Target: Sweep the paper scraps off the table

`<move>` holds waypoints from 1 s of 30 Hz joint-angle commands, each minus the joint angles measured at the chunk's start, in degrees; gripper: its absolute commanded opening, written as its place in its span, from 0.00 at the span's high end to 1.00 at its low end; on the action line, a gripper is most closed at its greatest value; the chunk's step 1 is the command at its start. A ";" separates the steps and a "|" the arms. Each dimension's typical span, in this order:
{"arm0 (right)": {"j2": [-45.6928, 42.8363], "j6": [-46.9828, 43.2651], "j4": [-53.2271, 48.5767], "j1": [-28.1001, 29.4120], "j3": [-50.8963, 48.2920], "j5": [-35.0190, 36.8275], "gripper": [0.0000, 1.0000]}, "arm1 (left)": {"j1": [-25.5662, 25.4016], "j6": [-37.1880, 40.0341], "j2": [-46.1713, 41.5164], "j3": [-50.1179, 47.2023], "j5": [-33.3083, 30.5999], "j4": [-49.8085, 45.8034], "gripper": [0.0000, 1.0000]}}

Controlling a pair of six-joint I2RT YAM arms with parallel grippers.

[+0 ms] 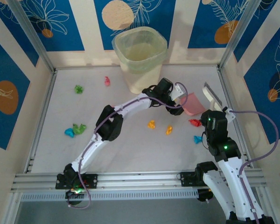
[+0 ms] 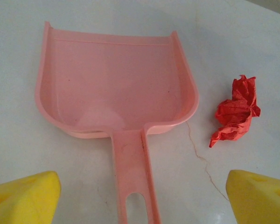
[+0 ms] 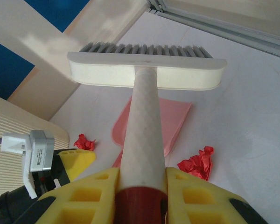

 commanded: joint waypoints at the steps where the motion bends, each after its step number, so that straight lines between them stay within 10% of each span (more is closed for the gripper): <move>1: -1.10 -0.42 2.18 -0.49 -0.18 0.53 1.00 | -0.63 -0.28 1.73 2.35 -1.16 -3.53 0.10; 30: -2.47 0.68 2.06 -2.70 -1.07 -1.81 1.00 | -3.92 0.28 6.00 7.70 -10.24 -7.26 0.28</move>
